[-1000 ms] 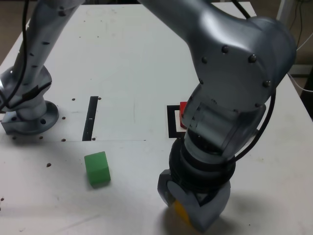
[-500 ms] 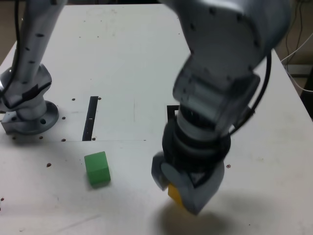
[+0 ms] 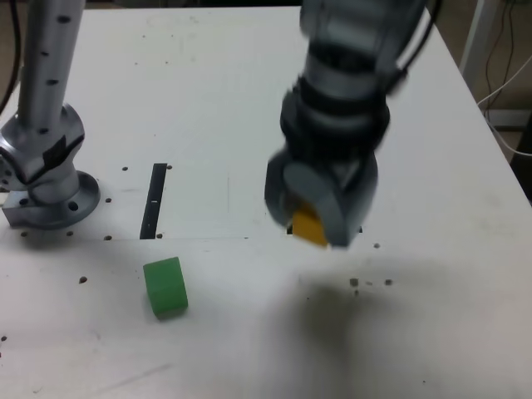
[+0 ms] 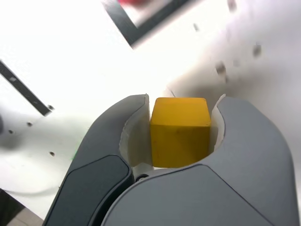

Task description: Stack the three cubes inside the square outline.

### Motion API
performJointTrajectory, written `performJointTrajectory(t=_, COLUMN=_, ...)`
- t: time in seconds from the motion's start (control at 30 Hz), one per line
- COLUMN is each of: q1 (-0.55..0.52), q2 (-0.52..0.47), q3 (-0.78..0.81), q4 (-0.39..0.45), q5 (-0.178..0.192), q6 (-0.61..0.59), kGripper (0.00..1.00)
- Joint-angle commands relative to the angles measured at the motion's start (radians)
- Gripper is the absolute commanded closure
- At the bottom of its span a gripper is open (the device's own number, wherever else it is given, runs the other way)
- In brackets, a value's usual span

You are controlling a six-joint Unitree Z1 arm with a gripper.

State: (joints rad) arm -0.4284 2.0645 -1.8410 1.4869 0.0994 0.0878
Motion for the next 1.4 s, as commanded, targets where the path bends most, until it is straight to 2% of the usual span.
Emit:
performJointTrajectory(t=0.0, q1=0.037, q2=-0.032, q3=0.022, q4=0.003, q5=0.002, q6=-0.004, kGripper=0.77)
performJointTrajectory(t=0.23, q1=0.141, q2=-0.096, q3=0.070, q4=0.002, q5=0.005, q6=-0.037, kGripper=0.77)
performJointTrajectory(t=0.6, q1=0.312, q2=-0.092, q3=0.090, q4=-0.013, q5=-0.048, q6=-0.046, kGripper=0.77)
performJointTrajectory(t=1.0, q1=0.386, q2=-0.020, q3=0.077, q4=-0.065, q5=-0.107, q6=-0.023, kGripper=0.77)
performJointTrajectory(t=1.37, q1=0.414, q2=0.008, q3=0.111, q4=-0.099, q5=-0.124, q6=-0.008, kGripper=0.76)
